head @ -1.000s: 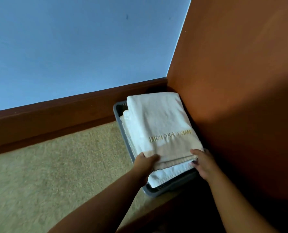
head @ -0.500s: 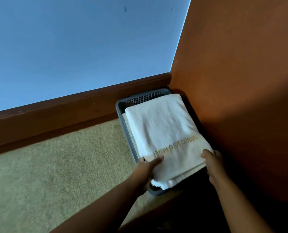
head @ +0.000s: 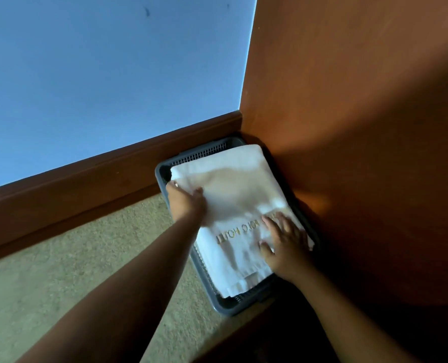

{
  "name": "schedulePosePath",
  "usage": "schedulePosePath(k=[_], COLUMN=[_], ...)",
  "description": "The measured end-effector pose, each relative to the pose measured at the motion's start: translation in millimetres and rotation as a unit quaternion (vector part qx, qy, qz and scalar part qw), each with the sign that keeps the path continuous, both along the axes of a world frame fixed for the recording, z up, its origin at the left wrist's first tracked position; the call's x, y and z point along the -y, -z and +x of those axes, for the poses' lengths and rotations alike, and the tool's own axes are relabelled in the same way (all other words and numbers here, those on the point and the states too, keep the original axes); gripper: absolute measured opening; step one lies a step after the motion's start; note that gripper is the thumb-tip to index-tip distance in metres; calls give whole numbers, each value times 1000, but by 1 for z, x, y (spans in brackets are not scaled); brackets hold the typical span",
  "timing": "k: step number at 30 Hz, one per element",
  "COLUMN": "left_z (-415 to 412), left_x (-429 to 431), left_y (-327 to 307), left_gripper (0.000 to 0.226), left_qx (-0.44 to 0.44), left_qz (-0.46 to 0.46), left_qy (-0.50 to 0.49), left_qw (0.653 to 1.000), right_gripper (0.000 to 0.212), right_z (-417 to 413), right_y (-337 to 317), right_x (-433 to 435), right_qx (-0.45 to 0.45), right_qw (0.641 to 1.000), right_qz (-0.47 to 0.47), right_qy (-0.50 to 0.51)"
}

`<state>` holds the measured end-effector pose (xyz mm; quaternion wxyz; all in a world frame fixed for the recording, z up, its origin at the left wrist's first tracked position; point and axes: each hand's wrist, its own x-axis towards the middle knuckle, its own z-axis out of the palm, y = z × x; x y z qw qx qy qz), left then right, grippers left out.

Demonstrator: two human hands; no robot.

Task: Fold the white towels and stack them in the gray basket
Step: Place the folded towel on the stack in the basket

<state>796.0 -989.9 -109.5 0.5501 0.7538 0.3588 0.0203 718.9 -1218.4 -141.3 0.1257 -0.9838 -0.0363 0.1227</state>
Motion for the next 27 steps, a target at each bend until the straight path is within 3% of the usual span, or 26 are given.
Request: schedulePosePath(k=[2,4,6,7,10,18,27], left_z=[-5,-9,-12,-14,-8,2,-100], left_x=[10,16,15,11,0,0,14], left_y=[2,9,26,36,53,51,51], left_gripper=[81,84,91,99,112,118,134], left_qx=[66,134,100,71,40,12,13], left_qz=[215,359,412,413,419,410,391], left_qy=[100,275,427,463,480,502,523], left_qw=[969,882,799,781,770,761,757], right_gripper=[60,60,69,74,77,74,79], right_z=[24,56,89,102,125,132,35], right_y=[-7,-9,-7,-3,26,35,33], right_x=[2,2,-5,-11,-24,-24,9], right_qx=[105,171,135,108,49,61,35], right_qw=[993,983,988,991,996,996,999], right_qz=[43,67,75,69,25,40,5], right_qy=[18,11,-26,-44,-65,-48,-39])
